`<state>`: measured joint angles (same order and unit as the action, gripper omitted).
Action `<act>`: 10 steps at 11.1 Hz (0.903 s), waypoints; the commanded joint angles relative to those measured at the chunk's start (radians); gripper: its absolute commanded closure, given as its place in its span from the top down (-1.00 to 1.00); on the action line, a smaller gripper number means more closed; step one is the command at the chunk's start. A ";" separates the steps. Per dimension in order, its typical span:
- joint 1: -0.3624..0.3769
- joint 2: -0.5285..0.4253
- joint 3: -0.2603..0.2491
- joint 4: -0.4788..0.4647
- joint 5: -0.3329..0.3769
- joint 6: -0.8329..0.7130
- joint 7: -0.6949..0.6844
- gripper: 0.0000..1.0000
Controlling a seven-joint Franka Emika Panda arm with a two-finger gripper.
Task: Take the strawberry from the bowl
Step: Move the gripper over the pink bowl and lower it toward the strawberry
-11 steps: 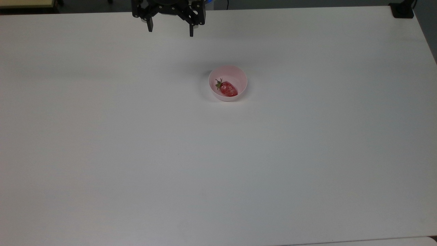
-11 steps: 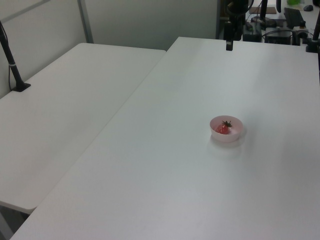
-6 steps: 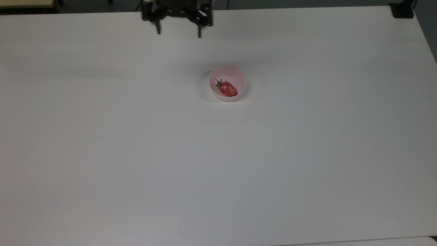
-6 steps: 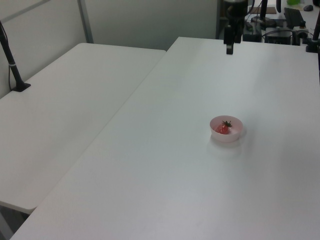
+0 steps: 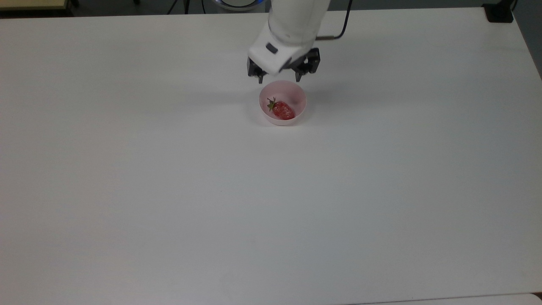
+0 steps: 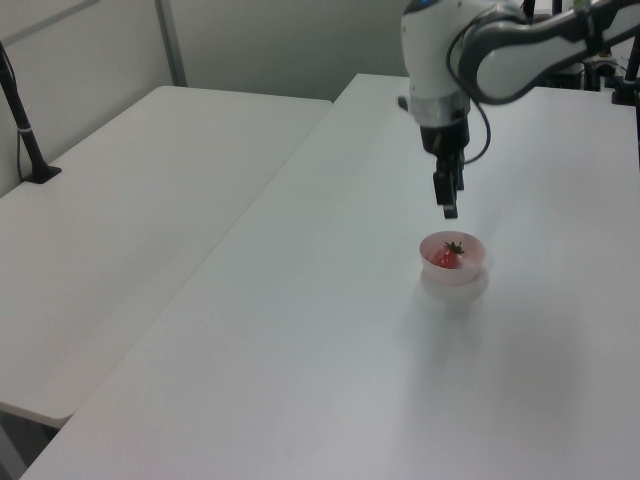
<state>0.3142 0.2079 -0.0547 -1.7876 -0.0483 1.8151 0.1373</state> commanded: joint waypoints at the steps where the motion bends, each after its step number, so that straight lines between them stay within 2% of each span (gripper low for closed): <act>1: 0.022 0.019 -0.016 -0.074 -0.011 0.062 -0.036 0.63; 4: 0.025 0.031 -0.014 -0.136 -0.032 0.139 -0.025 0.61; 8: 0.034 0.090 -0.010 -0.138 -0.039 0.200 0.002 0.57; 10: 0.042 0.110 -0.008 -0.136 -0.068 0.213 0.033 0.57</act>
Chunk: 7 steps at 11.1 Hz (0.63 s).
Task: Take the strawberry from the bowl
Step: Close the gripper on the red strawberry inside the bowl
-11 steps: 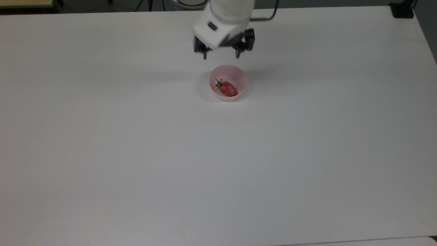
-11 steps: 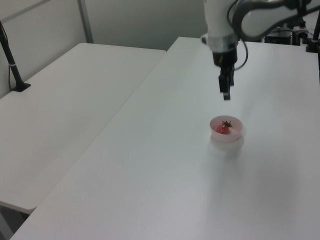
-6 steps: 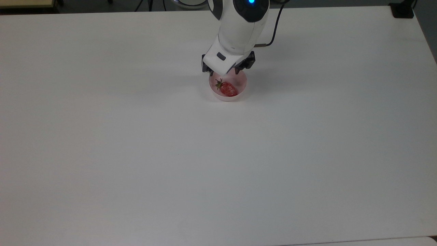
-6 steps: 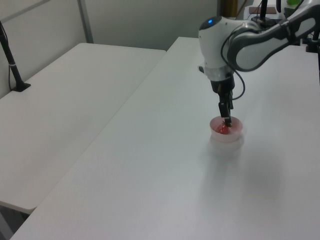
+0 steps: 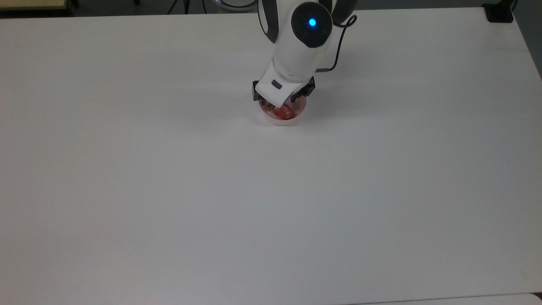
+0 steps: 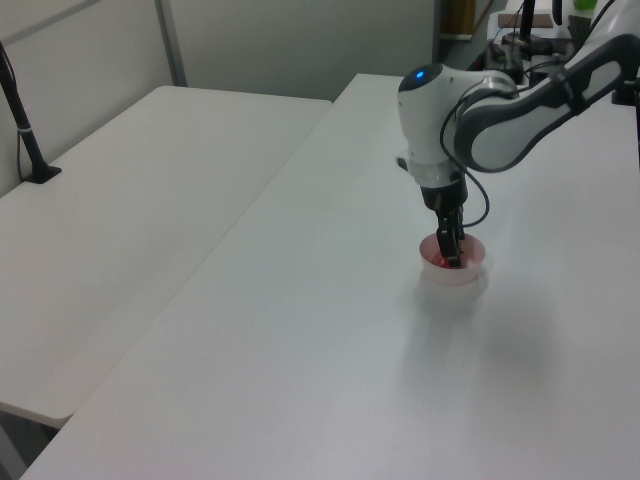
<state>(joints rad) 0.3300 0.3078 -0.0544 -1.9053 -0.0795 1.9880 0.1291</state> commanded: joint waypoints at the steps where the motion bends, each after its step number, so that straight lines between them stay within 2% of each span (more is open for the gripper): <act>1: 0.030 0.022 -0.007 -0.018 -0.039 0.067 0.052 0.57; 3: 0.032 0.036 -0.007 -0.020 -0.068 0.072 0.067 0.57; 4: 0.032 0.039 -0.005 -0.021 -0.072 0.075 0.067 0.50; 6: 0.030 0.040 -0.005 -0.021 -0.074 0.075 0.064 0.03; 7: 0.032 0.040 -0.005 -0.021 -0.074 0.075 0.064 -0.08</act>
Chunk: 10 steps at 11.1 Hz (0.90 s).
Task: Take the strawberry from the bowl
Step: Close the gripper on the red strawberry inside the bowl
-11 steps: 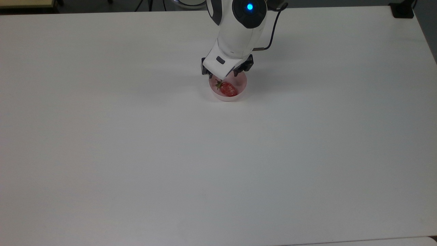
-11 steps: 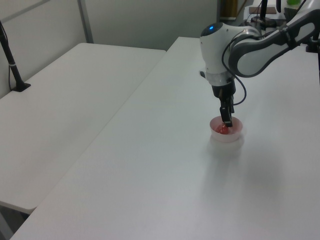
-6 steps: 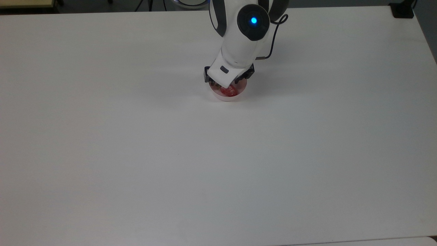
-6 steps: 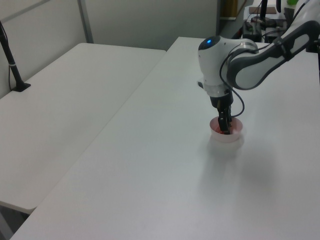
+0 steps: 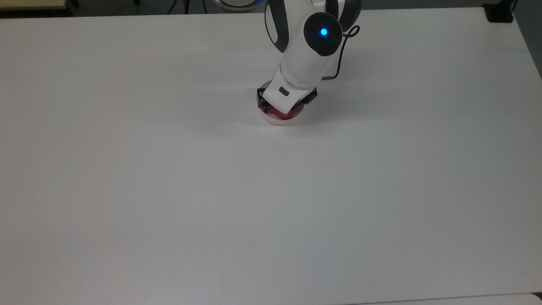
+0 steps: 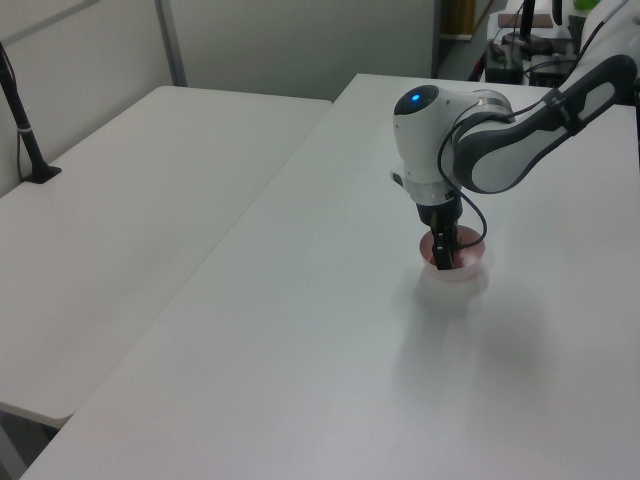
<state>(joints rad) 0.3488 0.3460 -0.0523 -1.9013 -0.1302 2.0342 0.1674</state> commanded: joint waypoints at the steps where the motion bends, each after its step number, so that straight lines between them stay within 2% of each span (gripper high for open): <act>1: 0.012 -0.001 -0.008 -0.025 -0.023 0.024 0.026 -0.10; 3: 0.009 -0.012 -0.008 -0.022 -0.019 0.015 0.026 -0.19; 10: -0.002 -0.073 -0.017 -0.012 0.009 -0.041 0.017 -0.24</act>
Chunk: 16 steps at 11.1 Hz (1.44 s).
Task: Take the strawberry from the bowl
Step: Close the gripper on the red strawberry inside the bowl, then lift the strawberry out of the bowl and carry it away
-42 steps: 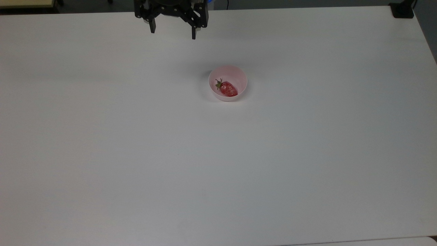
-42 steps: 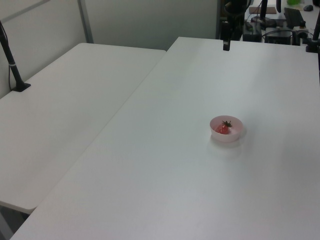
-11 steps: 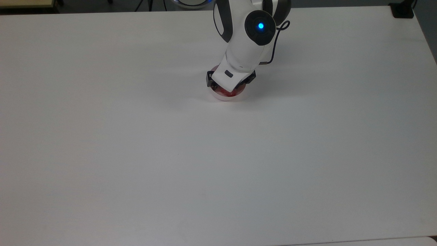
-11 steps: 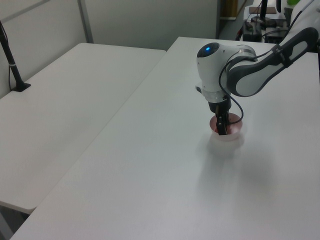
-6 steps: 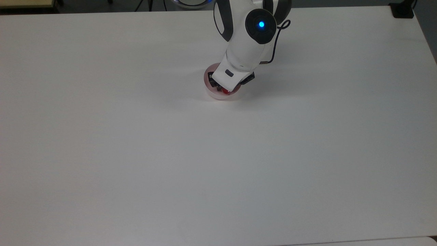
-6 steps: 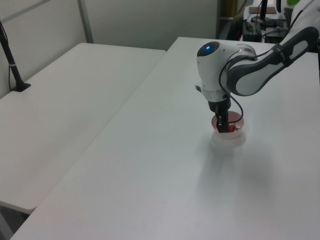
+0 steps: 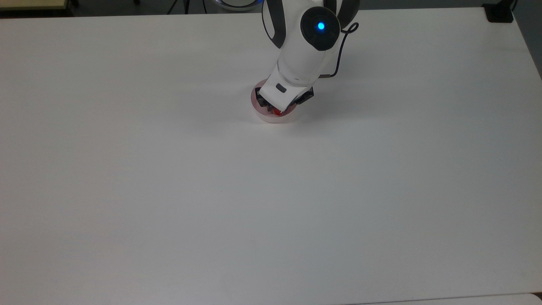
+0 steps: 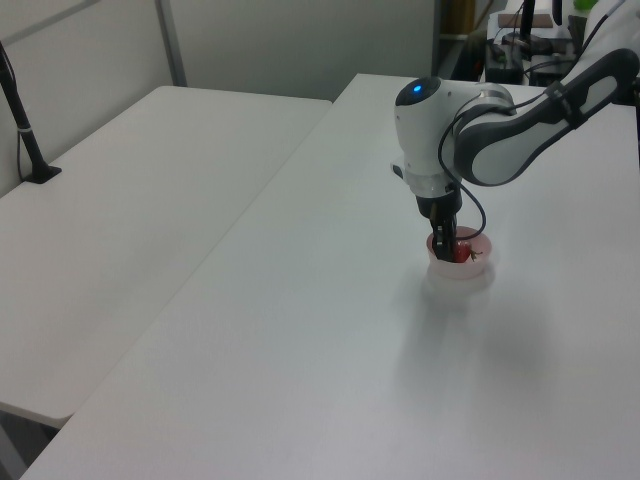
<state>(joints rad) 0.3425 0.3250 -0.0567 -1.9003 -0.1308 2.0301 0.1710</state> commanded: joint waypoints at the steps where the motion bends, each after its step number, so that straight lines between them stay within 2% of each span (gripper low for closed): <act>1: 0.003 -0.067 -0.015 -0.010 0.025 -0.048 0.010 -0.24; 4: -0.006 -0.096 -0.073 0.082 0.083 -0.143 -0.048 -0.23; 5: -0.007 -0.098 -0.119 0.133 0.104 -0.196 -0.109 -0.23; 6: -0.008 -0.112 -0.179 0.144 0.105 -0.211 -0.169 -0.23; 8: -0.025 -0.091 -0.297 0.097 0.086 -0.177 -0.307 -0.23; 9: -0.040 -0.069 -0.354 0.066 0.074 -0.094 -0.336 -0.23; 10: -0.065 -0.055 -0.388 0.032 0.071 -0.061 -0.381 -0.22; 12: -0.141 -0.037 -0.390 -0.017 0.024 -0.006 -0.436 -0.22; 14: -0.161 0.002 -0.390 -0.043 0.008 0.059 -0.438 -0.17; 15: -0.174 0.006 -0.390 -0.048 -0.015 0.061 -0.439 -0.05; 16: -0.177 0.006 -0.390 -0.060 -0.027 0.059 -0.446 0.16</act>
<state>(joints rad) 0.1680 0.3413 -0.4460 -1.9251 -0.1215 2.0647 -0.2596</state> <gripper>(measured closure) 0.559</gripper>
